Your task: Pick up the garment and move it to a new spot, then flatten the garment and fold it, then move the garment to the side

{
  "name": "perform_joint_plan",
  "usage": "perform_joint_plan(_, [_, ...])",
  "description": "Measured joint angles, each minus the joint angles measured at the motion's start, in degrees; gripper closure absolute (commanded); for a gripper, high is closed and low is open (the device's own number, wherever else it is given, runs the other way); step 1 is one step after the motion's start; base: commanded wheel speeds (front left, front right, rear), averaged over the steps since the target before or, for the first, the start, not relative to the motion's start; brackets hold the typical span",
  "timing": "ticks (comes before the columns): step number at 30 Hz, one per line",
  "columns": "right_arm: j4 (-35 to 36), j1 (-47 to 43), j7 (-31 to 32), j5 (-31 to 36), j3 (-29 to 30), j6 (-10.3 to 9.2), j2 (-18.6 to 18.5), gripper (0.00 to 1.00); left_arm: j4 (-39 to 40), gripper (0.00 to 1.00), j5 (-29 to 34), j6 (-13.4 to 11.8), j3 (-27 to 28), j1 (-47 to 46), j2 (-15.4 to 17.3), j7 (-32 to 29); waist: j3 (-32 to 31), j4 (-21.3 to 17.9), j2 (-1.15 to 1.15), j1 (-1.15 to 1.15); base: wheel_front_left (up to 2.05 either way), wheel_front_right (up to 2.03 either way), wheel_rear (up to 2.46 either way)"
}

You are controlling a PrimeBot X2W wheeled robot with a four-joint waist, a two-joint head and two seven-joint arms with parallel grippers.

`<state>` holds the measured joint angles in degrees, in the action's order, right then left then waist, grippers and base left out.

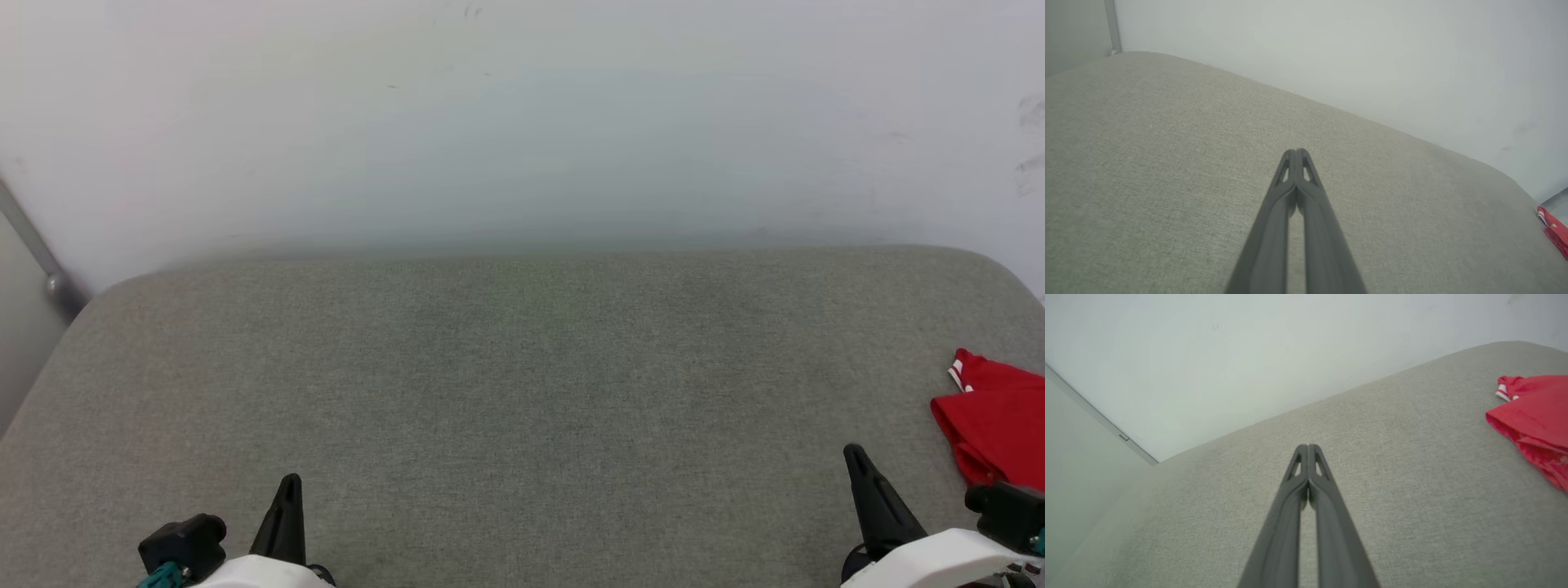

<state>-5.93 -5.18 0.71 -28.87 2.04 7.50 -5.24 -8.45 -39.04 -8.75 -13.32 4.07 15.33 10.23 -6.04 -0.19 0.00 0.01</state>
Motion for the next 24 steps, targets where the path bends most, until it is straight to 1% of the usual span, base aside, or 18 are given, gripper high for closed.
perform_joint_plan(13, [-1.45,1.97,1.12,-11.51,0.76,0.0,0.4,1.0,-1.24,1.0,-9.81,2.89,3.32,-1.99,-2.03,-2.81,0.74,0.03,0.0,0.0,0.0,0.0,0.0])
perform_joint_plan(24, [-2.54,3.35,1.88,-19.91,1.33,-0.01,0.7,1.0,-1.91,1.0,-17.08,5.15,6.0,-3.24,-3.66,-5.01,1.37,0.04,0.0,0.0,0.0,0.0,0.0])
